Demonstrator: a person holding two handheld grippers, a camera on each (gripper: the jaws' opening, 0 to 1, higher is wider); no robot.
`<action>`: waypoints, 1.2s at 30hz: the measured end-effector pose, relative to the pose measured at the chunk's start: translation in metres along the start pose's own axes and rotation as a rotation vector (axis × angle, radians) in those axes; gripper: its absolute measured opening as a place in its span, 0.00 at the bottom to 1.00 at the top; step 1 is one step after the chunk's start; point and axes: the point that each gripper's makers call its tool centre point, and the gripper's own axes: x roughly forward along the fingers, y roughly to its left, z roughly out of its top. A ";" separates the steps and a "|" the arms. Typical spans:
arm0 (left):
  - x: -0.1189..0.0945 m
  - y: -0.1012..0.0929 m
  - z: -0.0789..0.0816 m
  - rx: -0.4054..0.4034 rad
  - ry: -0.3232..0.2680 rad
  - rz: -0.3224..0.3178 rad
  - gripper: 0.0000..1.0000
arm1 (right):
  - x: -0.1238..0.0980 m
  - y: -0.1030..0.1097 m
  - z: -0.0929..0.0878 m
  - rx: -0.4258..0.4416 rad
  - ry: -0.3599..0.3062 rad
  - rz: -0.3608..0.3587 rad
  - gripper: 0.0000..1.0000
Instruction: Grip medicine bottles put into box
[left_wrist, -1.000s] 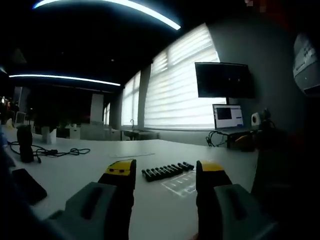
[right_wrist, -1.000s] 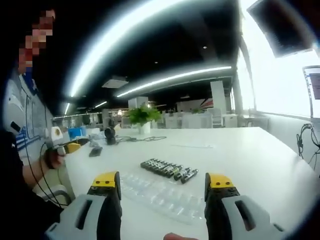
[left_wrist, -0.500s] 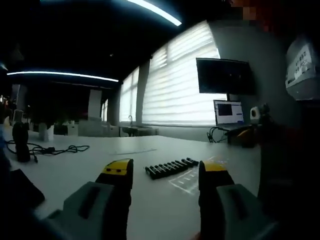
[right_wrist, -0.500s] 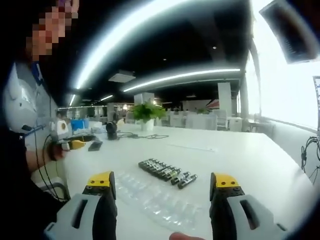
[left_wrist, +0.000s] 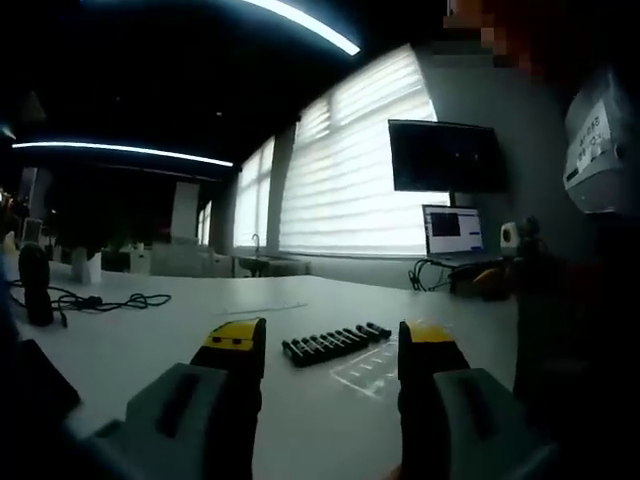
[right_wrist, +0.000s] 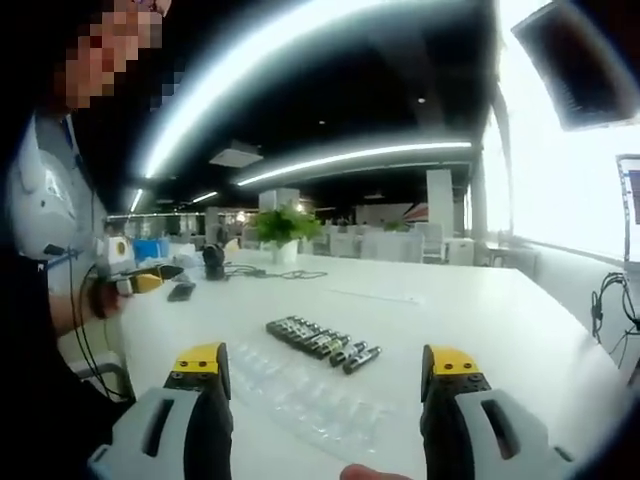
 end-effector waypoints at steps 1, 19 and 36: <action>0.002 0.000 0.000 0.000 -0.002 -0.002 0.46 | 0.000 -0.002 -0.001 -0.007 0.007 -0.004 0.73; 0.024 0.002 -0.023 -0.017 0.024 -0.038 0.44 | 0.006 0.000 -0.002 -0.021 0.025 0.031 0.76; 0.042 0.012 -0.051 -0.045 0.009 -0.034 0.45 | 0.012 -0.004 0.004 0.022 0.024 0.012 0.70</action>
